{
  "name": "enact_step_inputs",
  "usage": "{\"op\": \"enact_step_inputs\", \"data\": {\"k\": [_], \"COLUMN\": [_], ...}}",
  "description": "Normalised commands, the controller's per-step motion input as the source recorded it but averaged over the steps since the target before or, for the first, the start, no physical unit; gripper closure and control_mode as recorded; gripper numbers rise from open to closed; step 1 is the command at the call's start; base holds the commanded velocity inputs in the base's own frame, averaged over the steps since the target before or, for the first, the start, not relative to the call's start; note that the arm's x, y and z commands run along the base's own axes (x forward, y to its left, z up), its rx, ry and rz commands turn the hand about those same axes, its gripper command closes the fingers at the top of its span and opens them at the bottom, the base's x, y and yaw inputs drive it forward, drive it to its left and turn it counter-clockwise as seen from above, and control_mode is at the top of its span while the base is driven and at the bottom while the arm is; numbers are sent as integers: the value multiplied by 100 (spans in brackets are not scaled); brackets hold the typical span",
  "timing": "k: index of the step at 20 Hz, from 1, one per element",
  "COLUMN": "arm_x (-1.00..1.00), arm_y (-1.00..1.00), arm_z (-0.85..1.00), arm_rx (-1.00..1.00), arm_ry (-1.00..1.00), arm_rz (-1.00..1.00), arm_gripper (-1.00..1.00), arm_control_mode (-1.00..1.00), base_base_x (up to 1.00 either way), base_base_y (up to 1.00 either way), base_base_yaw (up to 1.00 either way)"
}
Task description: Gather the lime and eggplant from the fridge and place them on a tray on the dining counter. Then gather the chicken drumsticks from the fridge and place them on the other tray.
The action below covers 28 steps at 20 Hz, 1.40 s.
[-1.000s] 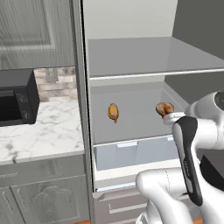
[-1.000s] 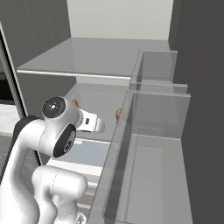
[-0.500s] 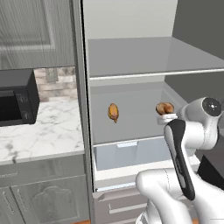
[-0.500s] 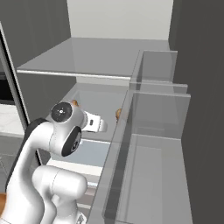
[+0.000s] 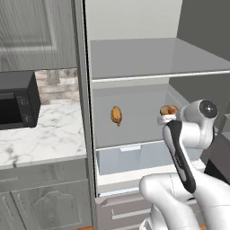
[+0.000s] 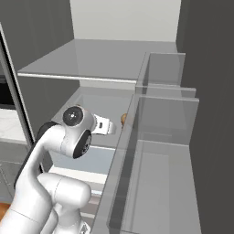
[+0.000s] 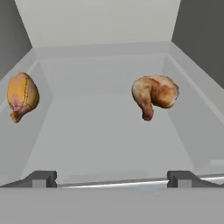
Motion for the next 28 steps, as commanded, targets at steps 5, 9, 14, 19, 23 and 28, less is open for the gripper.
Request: {"op": "enact_step_inputs", "data": {"k": [5,9,14,19,23,28], "arm_x": [39,29,28,22,31,27], "arm_y": [-27,-24,-16,-5,-5,-7], "arm_z": [0,-4,-3,-7,-14,-31], "arm_rx": [1,0,0,0,0,-1], "arm_ry": [0,0,0,0,0,0], "arm_rz": [0,0,0,0,0,0], "arm_gripper": [-100,-100,-100,-100,-100,-100], "arm_control_mode": [-100,-100,-100,-100,-100,-100], "base_base_x": [0,0,0,0,0,0], "base_base_y": [0,0,0,0,0,0], "base_base_yaw": [0,0,0,0,0,0]}}
